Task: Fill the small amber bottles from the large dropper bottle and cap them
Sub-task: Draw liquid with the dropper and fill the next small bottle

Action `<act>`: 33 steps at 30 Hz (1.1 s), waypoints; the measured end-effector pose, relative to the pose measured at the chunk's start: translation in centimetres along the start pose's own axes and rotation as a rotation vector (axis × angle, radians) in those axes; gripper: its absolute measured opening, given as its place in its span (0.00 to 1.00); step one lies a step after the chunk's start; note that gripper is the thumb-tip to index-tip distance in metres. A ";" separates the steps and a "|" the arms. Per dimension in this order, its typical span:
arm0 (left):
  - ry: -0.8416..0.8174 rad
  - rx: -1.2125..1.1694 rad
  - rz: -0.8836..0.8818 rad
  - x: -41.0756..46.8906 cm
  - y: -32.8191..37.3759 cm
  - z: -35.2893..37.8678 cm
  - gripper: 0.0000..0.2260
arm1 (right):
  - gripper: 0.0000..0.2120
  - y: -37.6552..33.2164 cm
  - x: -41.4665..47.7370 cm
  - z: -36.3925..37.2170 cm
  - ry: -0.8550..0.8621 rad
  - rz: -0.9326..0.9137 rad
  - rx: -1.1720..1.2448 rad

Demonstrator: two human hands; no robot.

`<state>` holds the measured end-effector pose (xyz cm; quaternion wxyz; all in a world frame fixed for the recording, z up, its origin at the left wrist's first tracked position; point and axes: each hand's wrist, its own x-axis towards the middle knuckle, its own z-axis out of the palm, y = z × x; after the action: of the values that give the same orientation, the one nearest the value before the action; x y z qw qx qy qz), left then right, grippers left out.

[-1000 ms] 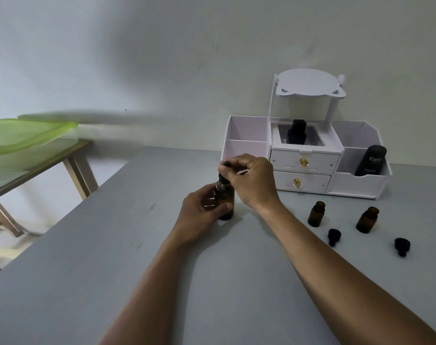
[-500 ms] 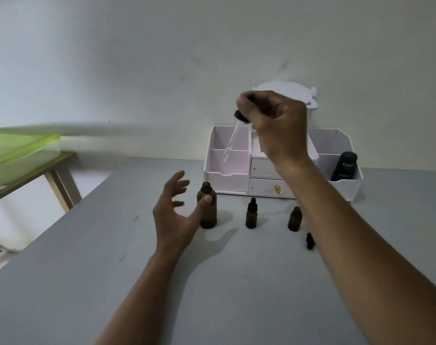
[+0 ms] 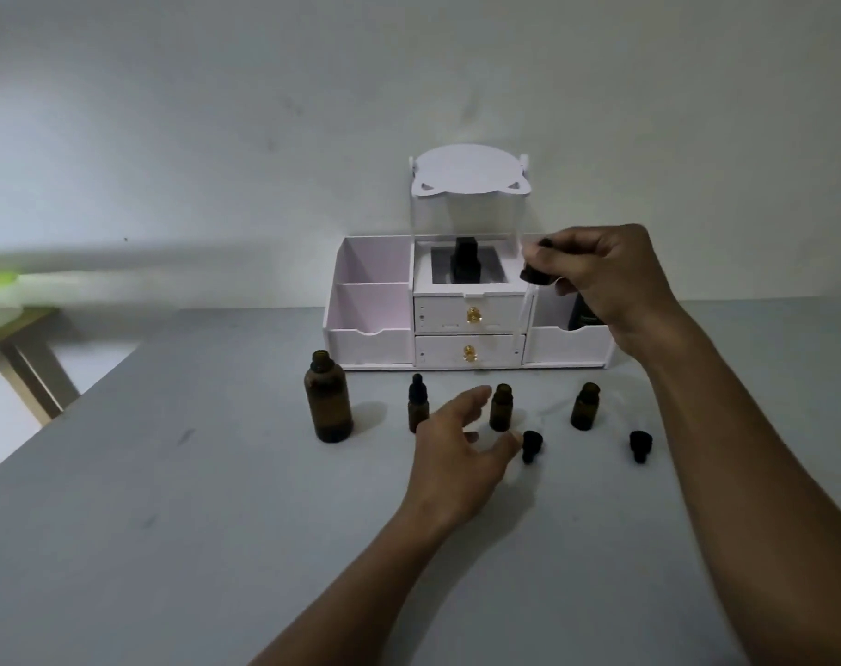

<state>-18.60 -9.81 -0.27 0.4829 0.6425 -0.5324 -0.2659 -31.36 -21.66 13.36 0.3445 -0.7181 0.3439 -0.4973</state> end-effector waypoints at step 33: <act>0.070 0.001 -0.074 3.8 -1.5 1.8 0.19 | 0.06 4.8 0.5 1.9 -0.025 0.087 -0.149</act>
<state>-18.41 -14.01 -1.73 0.4907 0.6709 -0.4913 -0.2604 -30.13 -24.28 9.10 0.3155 -0.7325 0.4064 -0.4458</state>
